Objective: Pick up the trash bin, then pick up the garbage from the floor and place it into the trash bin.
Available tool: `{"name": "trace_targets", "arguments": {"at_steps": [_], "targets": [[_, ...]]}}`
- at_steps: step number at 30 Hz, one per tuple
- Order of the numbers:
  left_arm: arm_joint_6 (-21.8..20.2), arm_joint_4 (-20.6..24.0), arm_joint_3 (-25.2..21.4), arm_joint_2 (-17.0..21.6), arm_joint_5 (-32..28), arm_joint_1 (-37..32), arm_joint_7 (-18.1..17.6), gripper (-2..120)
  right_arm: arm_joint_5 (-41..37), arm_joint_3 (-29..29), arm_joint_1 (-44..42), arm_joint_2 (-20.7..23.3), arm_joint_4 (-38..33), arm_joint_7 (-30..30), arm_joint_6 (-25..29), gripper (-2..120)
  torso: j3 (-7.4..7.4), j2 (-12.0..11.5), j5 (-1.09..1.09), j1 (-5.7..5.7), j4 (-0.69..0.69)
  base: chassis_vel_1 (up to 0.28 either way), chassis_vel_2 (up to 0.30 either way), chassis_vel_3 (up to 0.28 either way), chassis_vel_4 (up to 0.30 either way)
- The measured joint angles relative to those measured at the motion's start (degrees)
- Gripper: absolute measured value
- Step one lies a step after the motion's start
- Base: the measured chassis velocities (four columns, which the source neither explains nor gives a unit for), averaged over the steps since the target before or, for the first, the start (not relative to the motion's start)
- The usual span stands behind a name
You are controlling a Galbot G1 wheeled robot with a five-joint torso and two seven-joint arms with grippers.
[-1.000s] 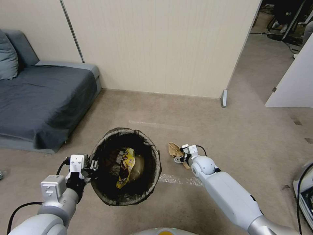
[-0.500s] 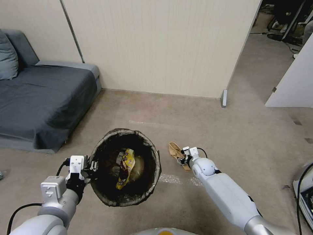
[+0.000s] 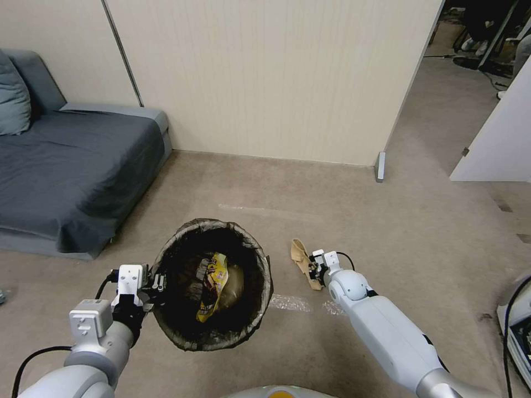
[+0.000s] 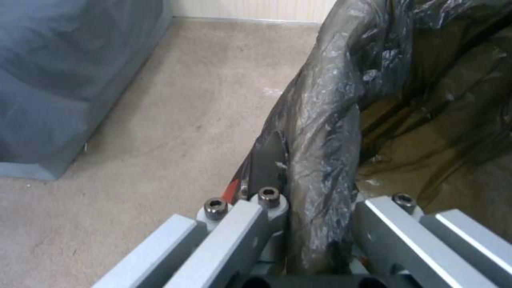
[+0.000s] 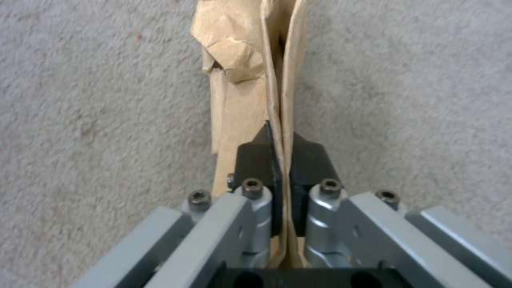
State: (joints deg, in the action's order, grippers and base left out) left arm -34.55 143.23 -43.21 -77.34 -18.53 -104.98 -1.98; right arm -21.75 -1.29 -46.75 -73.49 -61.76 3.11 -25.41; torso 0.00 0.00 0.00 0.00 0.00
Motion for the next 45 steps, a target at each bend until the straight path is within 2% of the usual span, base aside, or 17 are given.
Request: {"name": "trace_targets", "arguments": {"at_steps": [11, 14, 15, 18, 19, 22, 23, 26, 27, 29, 30, 32, 35, 37, 41, 44, 45], "targets": [[0.0, 0.0, 0.1, -0.3, 0.2, 0.0, -0.1, 1, 0.0, 2.4, -1.5, 2.1, -5.1, 0.5, 2.0, 0, 0.0, 0.0, -0.01, 0.0, 0.0, 0.0, 0.0, 0.0, 0.0], [0.0, 0.0, 0.0, -0.3, 0.2, -0.3, -0.1, 1, -1.1, 4.6, -2.7, 5.4, -13.6, 1.1, 2.3, 0, 0.0, 0.0, -0.02, 0.0, -0.02, 0.0, 0.0, 0.0, 0.0], [0.0, 0.0, 0.0, -0.3, 0.2, -0.3, -0.1, 1, -1.1, 4.6, -2.7, 5.4, -13.6, 1.1, 2.3, 0, 0.0, 0.0, -0.02, 0.0, -0.02, 0.0, 0.0, 0.0, 0.0], [0.0, 0.0, 0.1, -0.3, 0.3, -0.4, -0.2, 1, -6.9, 6.6, -4.1, 13.3, -27.1, 2.0, -0.4, 0, 0.0, 0.0, 0.01, 0.0, 0.04, 0.0, 0.0, 0.0, 0.0], [0.0, 0.0, 0.1, -0.3, 0.3, -0.4, -0.2, 1, -6.9, 6.6, -4.1, 13.3, -27.1, 2.0, -0.4, 0, 0.0, 0.0, 0.01, 0.0, 0.04, 0.0, 0.0, 0.0, 0.0], [0.0, 0.0, 0.2, -0.3, 0.8, -0.5, -0.1, 1, -11.4, 8.5, -5.2, 18.7, -39.6, 2.7, -3.0, 0, 0.0, 0.0, -0.01, 0.0, 0.0, 0.0, 0.0, 0.0, 0.0], [0.0, 0.0, 0.2, -0.3, 0.8, -0.5, -0.1, 1, -11.4, 8.5, -5.2, 18.7, -39.6, 2.7, -3.0, 0, 0.0, 0.0, -0.01, 0.0, 0.0, 0.0, 0.0, 0.0, 0.0], [0.0, 0.0, 0.3, -0.4, 1.0, -0.6, -0.1, 1, -17.1, 10.6, -6.3, 22.8, -50.0, 3.1, -5.1, 0, 0.0, 0.0, 0.01, 0.0, 0.0, 0.0, 0.0, 0.0, 0.0], [0.0, 0.0, 0.3, -0.4, 1.0, -0.6, -0.1, 1, -17.1, 10.6, -6.3, 22.8, -50.0, 3.1, -5.1, 0, 0.0, 0.0, 0.01, 0.0, 0.0, 0.0, 0.0, 0.0, 0.0], [0.0, 0.0, 0.5, -0.4, 1.1, -0.7, -0.1, 1, -20.4, 11.3, -6.8, 24.5, -55.5, 3.1, -6.1, 0, 0.0, 0.0, 0.0, 0.0, 0.01, 0.0, 0.0, 0.0, 0.0], [0.0, 0.0, 0.5, -0.4, 1.1, -0.7, -0.1, 1, -20.4, 11.3, -6.8, 24.5, -55.5, 3.1, -6.1, 0, 0.0, 0.0, 0.0, 0.0, 0.01, 0.0, 0.0, 0.0, 0.0], [0.0, 0.0, 0.7, -0.5, 1.2, -0.7, -0.1, 1, -23.5, 11.2, -7.5, 25.4, -61.3, 3.2, -7.0, 0, 0.0, 0.0, 0.0, 0.0, -0.01, 0.0, 0.0, 0.0, 0.0], [0.1, 0.0, 0.8, -0.6, 1.5, -0.8, 0.0, 1, -24.8, 9.8, -8.1, 25.5, -65.1, 4.0, -7.2, 0, 0.0, 0.0, -0.01, 0.0, 0.0, 0.0, 0.0, 0.0, 0.0], [0.1, 0.0, 0.9, -0.6, 1.8, -0.9, 0.0, 1, -25.9, 7.5, -8.2, 25.1, -68.3, 5.1, -7.4, 0, 0.0, 0.0, 0.02, 0.0, 0.0, 0.0, 0.0, 0.0, 0.0], [0.1, 0.0, 1.1, -0.7, 2.0, -1.0, 0.1, 1, -26.4, 4.4, -7.5, 24.7, -70.4, 5.8, -7.5, 0, 0.0, 0.0, 0.0, 0.0, 0.0, 0.0, 0.0, 0.0, 0.0], [0.1, 0.0, 1.4, -1.0, 2.6, -1.1, 0.1, 1, -26.9, -1.3, -5.8, 23.6, -71.7, 5.9, -7.3, 0, 0.0, 0.0, 0.0, 0.0, 0.0, 0.0, 0.0, 0.0, 0.0], [0.1, 0.0, 1.4, -1.0, 2.6, -1.1, 0.1, 1, -26.9, -1.3, -5.8, 23.6, -71.7, 5.9, -7.3, 0, 0.0, 0.0, 0.0, 0.0, 0.0, 0.0, 0.0, 0.0, 0.0]]}}
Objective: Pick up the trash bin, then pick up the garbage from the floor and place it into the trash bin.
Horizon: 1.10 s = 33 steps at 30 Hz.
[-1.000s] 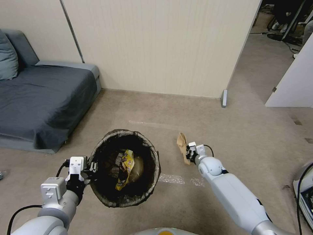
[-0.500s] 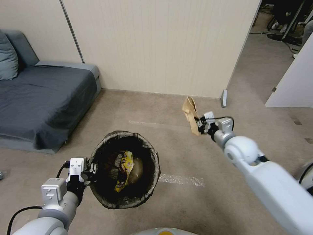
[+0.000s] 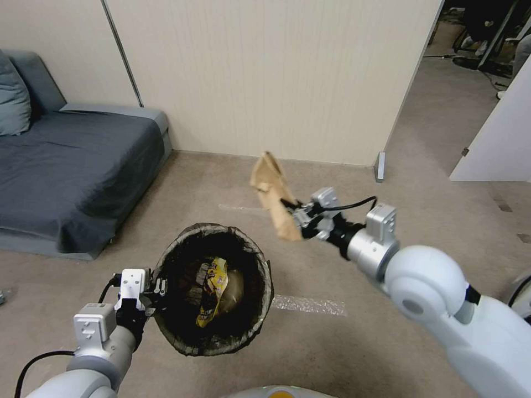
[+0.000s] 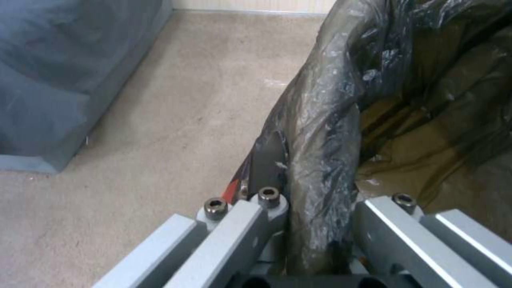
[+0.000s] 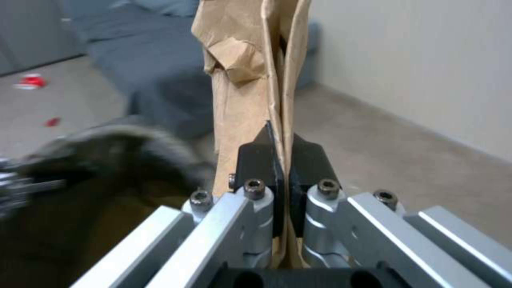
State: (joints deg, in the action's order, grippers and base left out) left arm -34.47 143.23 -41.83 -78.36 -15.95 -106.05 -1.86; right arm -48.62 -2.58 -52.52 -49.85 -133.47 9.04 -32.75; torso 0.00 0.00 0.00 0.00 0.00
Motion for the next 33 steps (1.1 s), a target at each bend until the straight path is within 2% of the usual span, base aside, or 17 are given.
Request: {"name": "trace_targets", "arguments": {"at_steps": [10, 18, 23, 25, 26, 29, 30, 33], "targets": [[0.0, 0.0, 0.0, 0.0, 0.3, 0.5, 0.2, 1, -0.2, -15.6, 6.4, -2.9, 1.3, 2.8, -0.6, 0, 0.0, 0.0, 0.01, 0.0, 0.0, 0.0, 0.0, 0.0, 0.0], [-0.1, 0.0, -0.4, -0.2, 0.3, 0.5, 0.3, 1, -0.1, -22.3, 11.0, -4.9, 4.2, 4.8, -0.8, 0, 0.0, 0.0, 0.0, 0.0, 0.0, 0.0, 0.0, 0.0, 0.0], [-0.2, 0.0, -0.4, -0.7, 0.4, 0.5, 0.3, 1, -0.1, -25.8, 12.7, -6.2, 6.0, 8.1, -3.0, 0, 0.0, 0.0, 0.01, 0.0, 0.01, 0.0, 0.0, 0.0, 0.0], [-0.3, 0.0, -0.4, -0.9, 0.4, 0.6, 0.3, 1, -0.1, -27.0, 12.9, -6.4, 6.2, 9.4, -3.2, 8, 0.0, 0.0, 0.0, 0.0, 0.0, 0.0, 0.0, 0.0, 0.0], [-0.3, 0.0, -0.4, -0.9, 0.4, 0.6, 0.3, 1, -0.1, -27.0, 12.9, -6.4, 6.2, 9.4, -3.2, 8, 0.0, 0.0, 0.0, 0.0, 0.0, 0.0, 0.0, 0.0, 0.0], [-0.3, 0.0, -0.3, -0.9, 0.5, 0.6, 0.4, 1, -0.1, -27.8, 13.0, -6.5, 6.4, 10.7, -3.3, 22, 0.0, 0.0, 0.0, 0.0, 0.01, 0.0, 0.0, 0.0, 0.0], [-0.3, 0.0, -0.3, -0.9, 0.5, 0.6, 0.4, 1, -0.1, -27.8, 13.0, -6.5, 6.4, 10.7, -3.3, 22, 0.0, 0.0, 0.0, 0.0, 0.01, 0.0, 0.0, 0.0, 0.0], [-0.3, 0.0, -0.5, -0.9, 0.5, 0.7, 0.4, 1, -0.1, -27.9, 13.1, -6.7, 6.5, 11.6, -3.3, 34, 0.0, 0.0, 0.0, 0.0, 0.01, 0.0, 0.0, 0.0, 0.0]]}}
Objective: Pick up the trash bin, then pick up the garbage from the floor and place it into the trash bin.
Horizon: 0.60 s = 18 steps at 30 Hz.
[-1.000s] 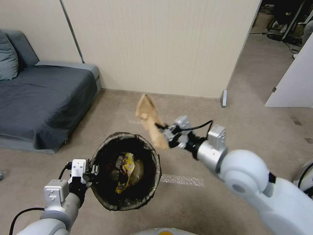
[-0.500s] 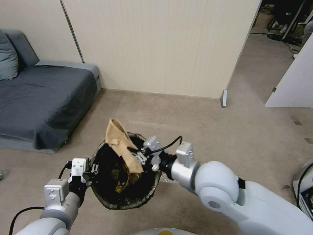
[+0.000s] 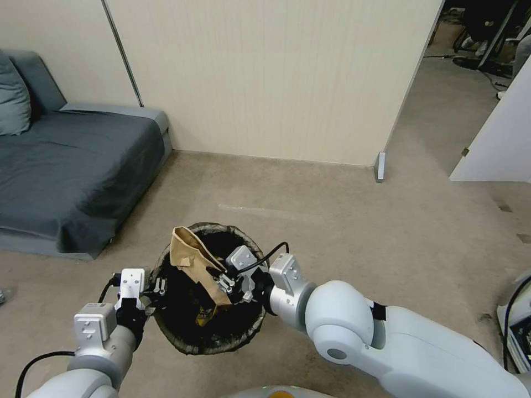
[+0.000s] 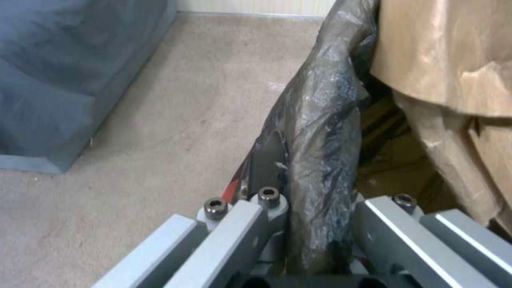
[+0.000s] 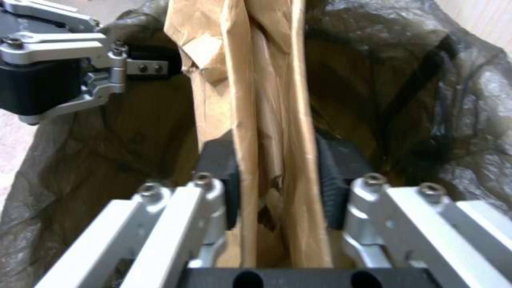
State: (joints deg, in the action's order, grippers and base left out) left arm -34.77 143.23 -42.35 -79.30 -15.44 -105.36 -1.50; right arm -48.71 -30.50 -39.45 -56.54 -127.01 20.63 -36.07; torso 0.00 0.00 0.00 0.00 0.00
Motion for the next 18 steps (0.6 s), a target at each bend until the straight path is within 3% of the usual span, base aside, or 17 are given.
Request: {"name": "trace_targets", "arguments": {"at_steps": [1, 3, 5, 7, 10, 18], "targets": [[0.0, 0.0, 0.0, -0.1, 0.0, 0.0, 0.0, 1, 0.0, -0.1, 0.2, -0.1, 0.0, 0.4, 0.0, 41, 0.0, 0.0, 0.0, 0.0, 0.0, 0.0, 0.0, 0.0, 0.0], [0.0, 0.0, 0.0, -0.1, 0.0, 0.0, 0.0, 1, 0.0, -0.1, 0.3, -0.1, 0.0, 0.5, 0.0, 41, 0.0, 0.0, 0.0, 0.0, 0.0, 0.0, 0.0, 0.0, 0.0], [0.0, 0.0, 0.0, -0.2, 0.0, 0.1, 0.0, 1, -0.1, -0.1, 0.5, -0.1, 0.0, 0.9, 0.0, 52, 0.0, 0.0, 0.0, 0.0, -0.01, 0.0, 0.0, 0.0, 0.0], [0.0, 0.0, 0.0, -0.2, 0.0, 0.1, 0.0, 1, -0.1, -0.1, 0.5, -0.1, 0.0, 1.0, 0.0, 53, 0.0, 0.0, 0.0, 0.0, -0.01, 0.0, 0.0, 0.0, 0.0], [0.0, 0.0, 0.0, -0.2, 0.0, 0.1, 0.0, 1, -0.3, -0.2, 0.7, -0.1, -0.1, 1.3, 0.0, 71, 0.0, 0.0, 0.0, 0.0, -0.01, 0.0, 0.0, 0.0, 0.0], [0.0, 0.0, 0.0, -0.1, -0.2, 0.5, 0.0, 1, -2.5, 2.7, 1.1, 0.9, -2.6, 1.6, 0.0, 99, 0.0, 0.0, 0.0, 0.0, 0.0, 0.0, 0.0, 0.0, 0.0]]}}
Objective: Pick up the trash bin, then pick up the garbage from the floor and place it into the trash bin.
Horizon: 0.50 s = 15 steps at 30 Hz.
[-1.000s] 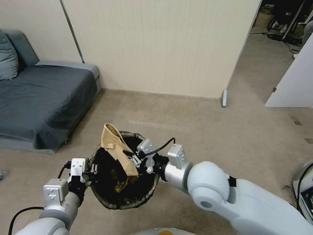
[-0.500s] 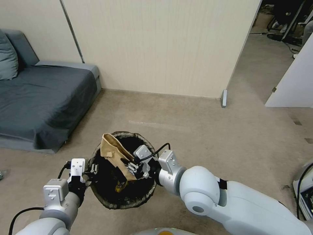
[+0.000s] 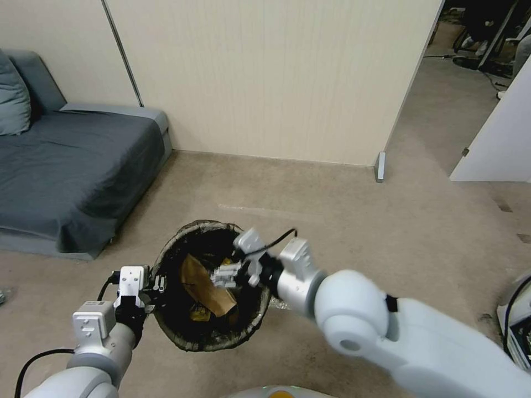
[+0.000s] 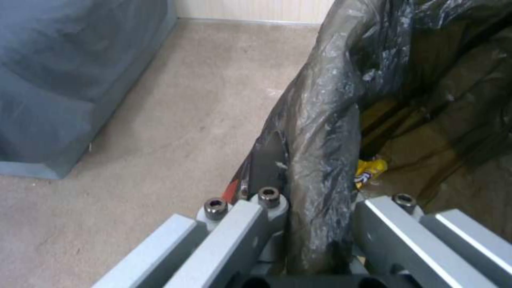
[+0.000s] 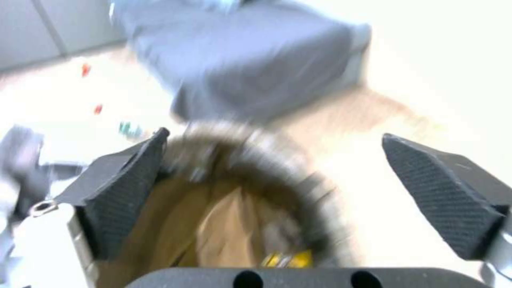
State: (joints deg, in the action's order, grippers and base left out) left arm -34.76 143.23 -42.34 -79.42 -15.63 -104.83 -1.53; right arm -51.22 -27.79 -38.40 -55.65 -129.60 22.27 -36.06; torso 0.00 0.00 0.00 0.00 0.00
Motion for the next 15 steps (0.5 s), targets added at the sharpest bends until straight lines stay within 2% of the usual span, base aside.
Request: {"name": "trace_targets", "arguments": {"at_steps": [2, 4, 5, 7, 8, 9, 10, 11, 13, 14, 15], "targets": [[0.0, 0.0, 0.0, 0.0, 0.0, 0.0, 0.0, 1, -0.3, 0.7, 0.0, 0.1, -0.4, 0.0, 0.1, 99, 0.0, 0.0, 0.0, 0.0, 0.0, 0.0, 0.0, 0.0, 0.0], [0.0, 0.0, 0.0, 0.2, -0.2, 0.2, 0.0, 1, -2.6, 6.4, -0.1, 1.3, -3.1, -0.8, 1.0, 100, 0.0, 0.0, 0.0, 0.0, -0.01, 0.0, 0.0, 0.0, 0.0], [0.0, 0.0, 0.0, 0.2, -0.2, 0.2, 0.0, 1, -2.6, 6.4, -0.1, 1.3, -3.1, -0.8, 1.0, 100, 0.0, 0.0, 0.0, 0.0, -0.01, 0.0, 0.0, 0.0, 0.0], [0.0, 0.0, 0.0, 0.3, -0.4, 0.4, 0.0, 1, -3.3, 11.5, -1.3, 2.5, -4.6, -2.2, 1.7, 100, 0.0, 0.0, 0.0, 0.0, -0.01, 0.0, 0.0, 0.0, 0.0], [0.0, 0.0, 0.0, 0.3, -0.6, 0.5, 0.0, 1, -2.9, 18.7, -4.7, 4.4, -5.6, -4.9, 2.8, 100, 0.0, 0.0, 0.0, 0.0, -0.01, 0.0, 0.0, 0.0, 0.0], [0.0, 0.0, 0.0, 0.3, -0.6, 0.5, 0.0, 1, -2.9, 18.7, -4.7, 4.4, -5.6, -4.9, 2.8, 100, 0.0, 0.0, 0.0, 0.0, -0.01, 0.0, 0.0, 0.0, 0.0], [0.0, 0.0, -0.1, 0.3, -0.7, 0.6, 0.0, 1, -2.4, 22.5, -7.2, 5.3, -5.9, -6.0, 3.4, 100, 0.0, 0.0, 0.0, 0.0, -0.01, 0.0, 0.0, 0.0, 0.0], [0.0, 0.0, -0.1, 0.3, -0.8, 0.7, 0.0, 1, 0.1, 27.3, -11.8, 6.9, -6.2, -6.7, 5.2, 100, 0.0, 0.0, -0.02, 0.0, 0.02, 0.0, 0.0, 0.0, 0.0], [0.0, 0.0, -0.1, 0.2, -1.0, 1.0, 0.0, 1, 4.9, 30.4, -16.4, 8.3, -6.1, -6.3, 8.0, 100, 0.0, 0.0, -0.01, 0.0, 0.02, 0.0, 0.0, 0.0, 0.0], [0.0, 0.0, -0.1, 0.2, -1.0, 1.0, 0.0, 1, 4.9, 30.4, -16.4, 8.3, -6.1, -6.3, 8.0, 100, 0.0, 0.0, -0.01, 0.0, 0.02, 0.0, 0.0, 0.0, 0.0], [0.0, 0.0, -0.2, 0.2, -1.1, 1.1, 0.0, 1, 11.3, 33.6, -22.1, 8.9, -5.4, -5.9, 11.5, 100, 0.0, 0.0, -0.01, 0.0, 0.0, 0.0, 0.0, 0.0, 0.0]]}}
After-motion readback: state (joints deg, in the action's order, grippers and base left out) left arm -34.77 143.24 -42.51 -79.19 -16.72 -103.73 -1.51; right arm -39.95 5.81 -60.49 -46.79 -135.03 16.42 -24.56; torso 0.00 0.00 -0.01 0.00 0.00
